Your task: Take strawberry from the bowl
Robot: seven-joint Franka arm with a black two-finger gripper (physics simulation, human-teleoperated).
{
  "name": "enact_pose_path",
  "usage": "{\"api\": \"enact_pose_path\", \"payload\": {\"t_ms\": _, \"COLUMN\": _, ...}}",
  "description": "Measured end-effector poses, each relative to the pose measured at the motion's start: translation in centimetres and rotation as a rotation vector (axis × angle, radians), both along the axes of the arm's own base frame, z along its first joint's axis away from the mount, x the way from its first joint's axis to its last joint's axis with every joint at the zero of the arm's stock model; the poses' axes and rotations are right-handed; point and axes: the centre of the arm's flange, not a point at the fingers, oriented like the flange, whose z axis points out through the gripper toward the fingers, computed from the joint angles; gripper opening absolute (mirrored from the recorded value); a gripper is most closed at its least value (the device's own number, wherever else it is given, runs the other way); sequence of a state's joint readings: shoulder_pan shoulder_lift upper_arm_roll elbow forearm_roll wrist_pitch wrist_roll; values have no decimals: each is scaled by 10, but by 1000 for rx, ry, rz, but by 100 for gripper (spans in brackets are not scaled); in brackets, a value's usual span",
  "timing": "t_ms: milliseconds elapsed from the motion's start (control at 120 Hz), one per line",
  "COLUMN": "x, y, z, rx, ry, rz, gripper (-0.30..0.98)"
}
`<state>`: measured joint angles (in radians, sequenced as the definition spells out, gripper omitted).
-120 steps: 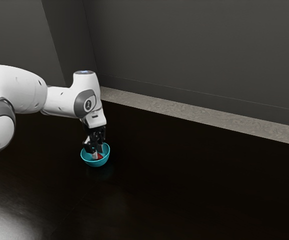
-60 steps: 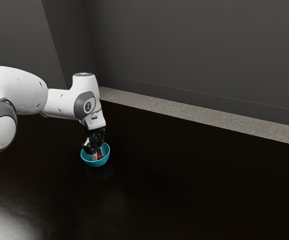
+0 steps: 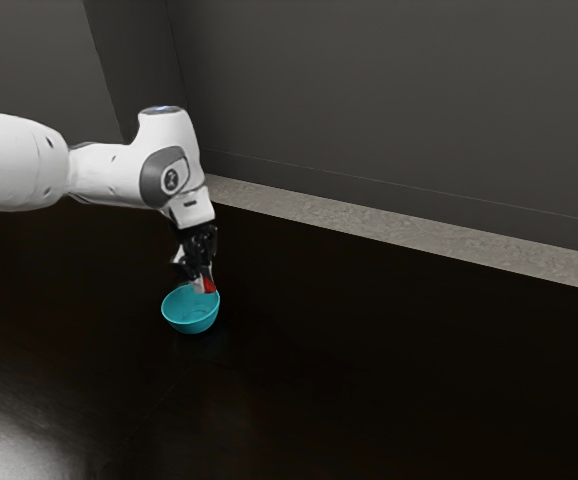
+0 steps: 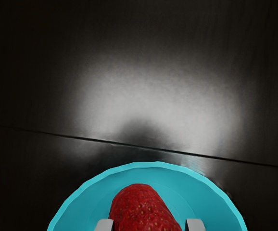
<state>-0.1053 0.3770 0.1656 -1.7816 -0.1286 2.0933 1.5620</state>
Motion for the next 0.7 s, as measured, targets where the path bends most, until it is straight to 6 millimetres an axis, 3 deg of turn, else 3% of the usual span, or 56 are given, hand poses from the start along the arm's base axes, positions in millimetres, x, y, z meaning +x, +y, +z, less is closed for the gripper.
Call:
{"api": "enact_pose_path", "payload": {"t_ms": 100, "x": -3, "y": -53, "z": 8, "rx": -5, "ry": 6, "rz": -66, "gripper": 1}}
{"api": "enact_pose_path", "payload": {"t_ms": 167, "x": -3, "y": -76, "z": 3, "rx": -7, "ry": 21, "rz": -89, "gripper": 1}}
{"api": "enact_pose_path", "payload": {"t_ms": 325, "x": 12, "y": -104, "z": -38, "rx": -4, "ry": 78, "rz": -99, "gripper": 2}}
{"api": "enact_pose_path", "payload": {"t_ms": 475, "x": 11, "y": -106, "z": -42, "rx": -5, "ry": 99, "rz": -81, "gripper": 31}}
{"api": "enact_pose_path", "payload": {"t_ms": 508, "x": 10, "y": -107, "z": -26, "rx": -9, "ry": 82, "rz": -76, "gripper": 36}}
{"api": "enact_pose_path", "payload": {"t_ms": 542, "x": 8, "y": -107, "z": 4, "rx": -16, "ry": 51, "rz": -65, "gripper": 41}}
{"api": "enact_pose_path", "payload": {"t_ms": 617, "x": -7, "y": -97, "z": 93, "rx": -33, "ry": -24, "rz": 15, "gripper": 49}}
{"api": "enact_pose_path", "payload": {"t_ms": 700, "x": -45, "y": -78, "z": 195, "rx": -62, "ry": -80, "rz": 181, "gripper": 55}}
